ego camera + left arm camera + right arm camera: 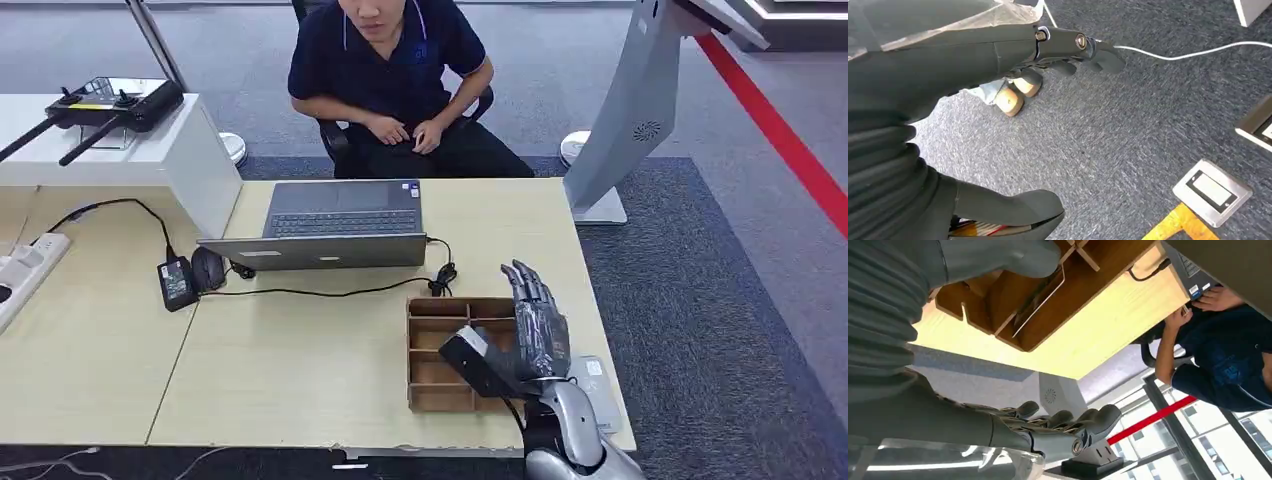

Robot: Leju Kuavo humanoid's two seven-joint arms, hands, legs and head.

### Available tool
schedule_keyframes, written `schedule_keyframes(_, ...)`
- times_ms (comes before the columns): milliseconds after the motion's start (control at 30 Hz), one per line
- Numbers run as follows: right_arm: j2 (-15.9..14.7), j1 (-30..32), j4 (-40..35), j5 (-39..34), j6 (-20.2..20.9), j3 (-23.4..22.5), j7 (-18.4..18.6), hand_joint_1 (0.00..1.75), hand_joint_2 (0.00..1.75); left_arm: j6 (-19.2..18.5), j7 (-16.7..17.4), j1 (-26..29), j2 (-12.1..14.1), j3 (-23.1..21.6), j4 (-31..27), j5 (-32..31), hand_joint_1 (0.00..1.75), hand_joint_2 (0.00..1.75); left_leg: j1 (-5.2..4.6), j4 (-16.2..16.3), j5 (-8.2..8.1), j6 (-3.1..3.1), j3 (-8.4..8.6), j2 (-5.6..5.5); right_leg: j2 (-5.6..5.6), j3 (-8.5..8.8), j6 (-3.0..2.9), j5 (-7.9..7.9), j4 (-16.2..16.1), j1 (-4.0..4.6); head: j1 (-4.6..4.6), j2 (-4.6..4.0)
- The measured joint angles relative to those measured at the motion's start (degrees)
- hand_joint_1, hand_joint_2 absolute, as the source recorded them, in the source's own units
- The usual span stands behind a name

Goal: Pass the card to the sensor for recognition and then transmit it.

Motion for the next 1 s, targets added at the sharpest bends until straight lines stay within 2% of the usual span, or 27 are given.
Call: schedule_keyframes(1000, 0.3, -0.3, 2.6, -0.4, 0.3, 0.0, 0.0, 0.35, 1.75, -0.1, 0.0, -0.1, -0.1, 0.0, 0.0, -0.2, 0.0, 1.75, 0.0, 0.0, 0.0, 0.0, 0.0, 0.0, 0.0, -0.01, 0.0, 0.0, 0.0, 0.0, 0.0, 0.0)
